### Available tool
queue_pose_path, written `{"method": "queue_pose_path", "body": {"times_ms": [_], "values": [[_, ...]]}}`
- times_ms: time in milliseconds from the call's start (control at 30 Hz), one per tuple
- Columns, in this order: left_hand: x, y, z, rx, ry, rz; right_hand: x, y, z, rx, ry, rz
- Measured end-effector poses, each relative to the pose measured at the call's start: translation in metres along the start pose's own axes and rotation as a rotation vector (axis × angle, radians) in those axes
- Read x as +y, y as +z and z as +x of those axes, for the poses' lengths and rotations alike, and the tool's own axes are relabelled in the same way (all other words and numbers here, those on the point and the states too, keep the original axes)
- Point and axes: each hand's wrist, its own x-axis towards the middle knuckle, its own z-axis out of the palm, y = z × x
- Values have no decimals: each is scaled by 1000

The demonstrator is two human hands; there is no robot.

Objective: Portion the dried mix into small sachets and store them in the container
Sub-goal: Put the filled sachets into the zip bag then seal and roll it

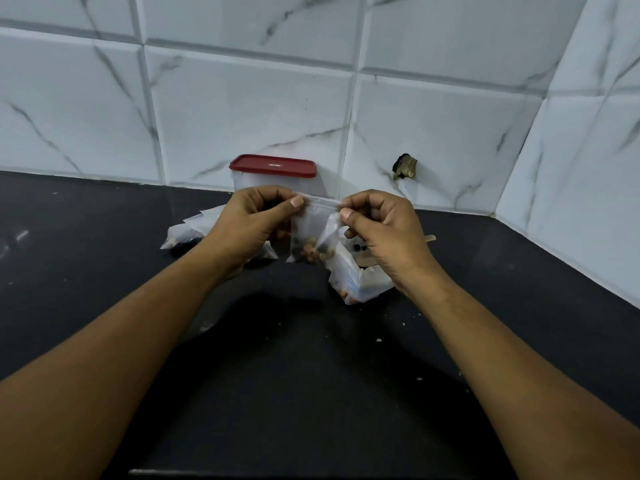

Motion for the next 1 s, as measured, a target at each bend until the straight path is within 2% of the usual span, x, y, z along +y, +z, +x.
{"method": "queue_pose_path", "body": {"times_ms": [133, 233, 400, 600, 800, 1000], "values": [[2, -6, -2, 14, 14, 77, 6, 6, -3, 4, -96, -198], [4, -19, -5, 100, -3, 58, 9, 11, -6, -24, -153, -299], [5, -59, -20, 231, -79, -2, 7, 16, -10, -84, -227, -384], [-9, -98, -30, 371, -147, 1, 4, 22, -13, -93, -232, -416], [-27, -108, -19, 465, -191, 135, 4, 23, -14, -85, -216, -434], [-34, -113, -18, 437, -133, 399, 3, 25, -16, -96, -197, -463]]}}
